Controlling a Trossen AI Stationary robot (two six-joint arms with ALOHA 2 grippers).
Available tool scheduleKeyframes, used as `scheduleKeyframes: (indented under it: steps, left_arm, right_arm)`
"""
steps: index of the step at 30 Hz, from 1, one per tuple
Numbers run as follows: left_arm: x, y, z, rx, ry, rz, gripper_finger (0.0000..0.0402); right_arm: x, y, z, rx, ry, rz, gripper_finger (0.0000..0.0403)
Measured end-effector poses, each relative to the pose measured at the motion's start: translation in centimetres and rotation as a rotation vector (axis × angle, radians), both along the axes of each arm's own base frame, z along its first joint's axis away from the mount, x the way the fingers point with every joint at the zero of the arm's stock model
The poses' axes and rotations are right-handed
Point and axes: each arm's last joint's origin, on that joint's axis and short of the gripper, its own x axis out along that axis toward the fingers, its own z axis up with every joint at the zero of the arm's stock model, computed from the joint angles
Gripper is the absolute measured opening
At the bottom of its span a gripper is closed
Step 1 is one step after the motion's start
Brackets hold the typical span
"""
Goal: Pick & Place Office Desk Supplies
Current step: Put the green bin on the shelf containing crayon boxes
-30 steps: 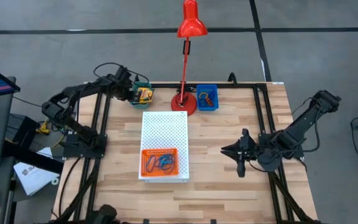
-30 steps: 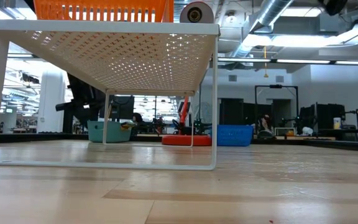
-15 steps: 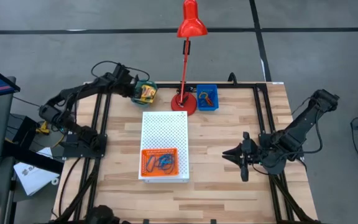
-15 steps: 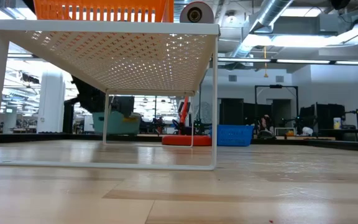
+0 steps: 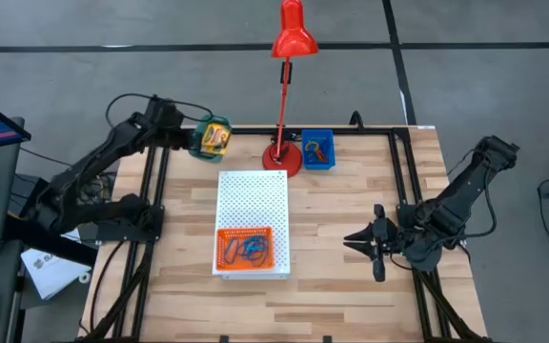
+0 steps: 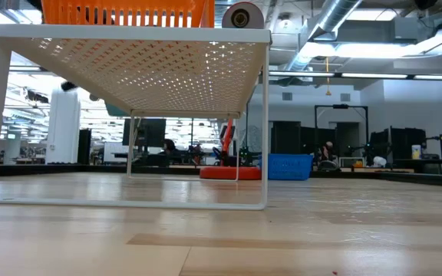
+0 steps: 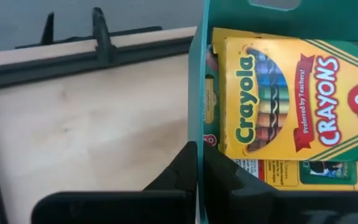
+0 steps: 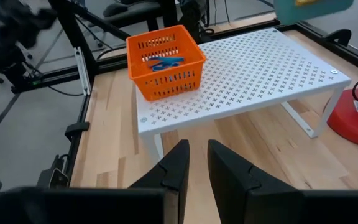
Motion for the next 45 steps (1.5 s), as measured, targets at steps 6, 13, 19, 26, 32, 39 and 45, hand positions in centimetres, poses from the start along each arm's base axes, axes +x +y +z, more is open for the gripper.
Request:
scheduleKeyframes:
  steps: [6, 13, 19, 26, 32, 39, 45]
  left_arm:
    - [0.8, -2.9, 4.6, -0.013, -0.068, -0.029, 0.0]
    - [2.6, -5.7, 8.6, -0.105, 0.029, -0.019, 0.0]
    - [4.8, -8.0, 10.8, -0.183, -0.005, -0.012, 0.0]
    - [5.7, -11.2, 10.8, -0.233, -0.015, 0.067, 0.0]
    - [6.7, -14.4, 8.9, -0.278, -0.007, 0.096, 0.0]
    - [7.5, -17.1, 7.0, -0.273, -0.027, 0.099, 0.0]
    - [8.1, -18.1, 5.7, -0.234, -0.053, 0.092, 0.0]
  right_arm:
    - [-0.1, 0.1, -0.1, -0.009, 0.008, 0.007, 0.0056]
    - [-0.2, 0.0, -0.2, -0.021, 0.024, 0.011, 0.0056]
    - [-0.2, 0.0, -0.2, -0.016, 0.029, 0.022, 0.0056]
    - [0.0, 0.4, -0.7, -0.03, 0.047, 0.03, 0.0056]
    - [0.5, 1.2, -1.5, -0.062, 0.077, 0.037, 0.0056]
    - [1.0, 1.7, -2.3, -0.078, 0.089, 0.019, 0.0056]
    - [0.9, 2.0, -2.4, -0.073, 0.086, 0.014, 0.0056]
